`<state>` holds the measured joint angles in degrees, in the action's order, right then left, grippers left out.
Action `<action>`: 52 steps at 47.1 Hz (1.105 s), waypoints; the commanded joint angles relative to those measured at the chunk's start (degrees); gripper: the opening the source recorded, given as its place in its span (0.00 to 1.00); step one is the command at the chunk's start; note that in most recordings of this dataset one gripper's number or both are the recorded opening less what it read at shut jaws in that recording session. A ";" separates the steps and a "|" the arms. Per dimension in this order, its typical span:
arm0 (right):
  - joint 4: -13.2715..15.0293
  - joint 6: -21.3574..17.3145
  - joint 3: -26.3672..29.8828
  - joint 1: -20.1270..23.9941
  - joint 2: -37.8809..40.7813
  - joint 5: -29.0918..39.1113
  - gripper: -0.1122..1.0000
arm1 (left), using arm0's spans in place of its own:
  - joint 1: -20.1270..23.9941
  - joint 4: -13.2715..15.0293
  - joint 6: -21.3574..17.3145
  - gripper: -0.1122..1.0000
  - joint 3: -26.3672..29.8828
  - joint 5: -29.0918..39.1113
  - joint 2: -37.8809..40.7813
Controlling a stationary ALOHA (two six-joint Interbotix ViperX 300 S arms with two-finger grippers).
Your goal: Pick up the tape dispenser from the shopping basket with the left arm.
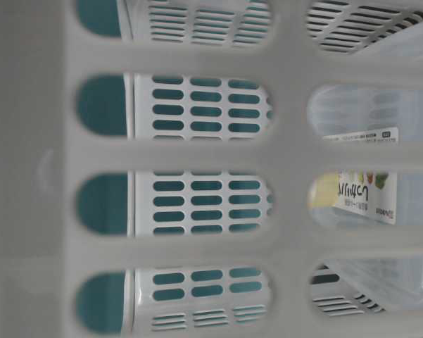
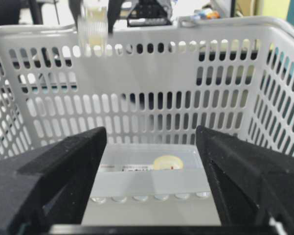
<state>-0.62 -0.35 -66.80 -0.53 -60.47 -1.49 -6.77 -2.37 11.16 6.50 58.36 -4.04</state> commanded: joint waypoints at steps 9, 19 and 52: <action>-0.18 0.00 0.35 -0.09 0.44 -0.26 0.74 | 0.35 -0.26 -1.49 0.35 4.31 7.29 -0.26; -0.18 -0.09 0.44 -0.09 0.35 -0.26 0.74 | 0.44 -0.26 -6.06 0.35 5.27 8.96 0.70; -0.18 -0.09 0.44 -0.09 0.35 -0.44 0.74 | 0.26 -0.26 -6.06 0.35 4.48 9.93 2.90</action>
<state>-0.62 -0.35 -66.80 -0.53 -60.47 -1.49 -6.24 -2.37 5.01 10.28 68.47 -0.44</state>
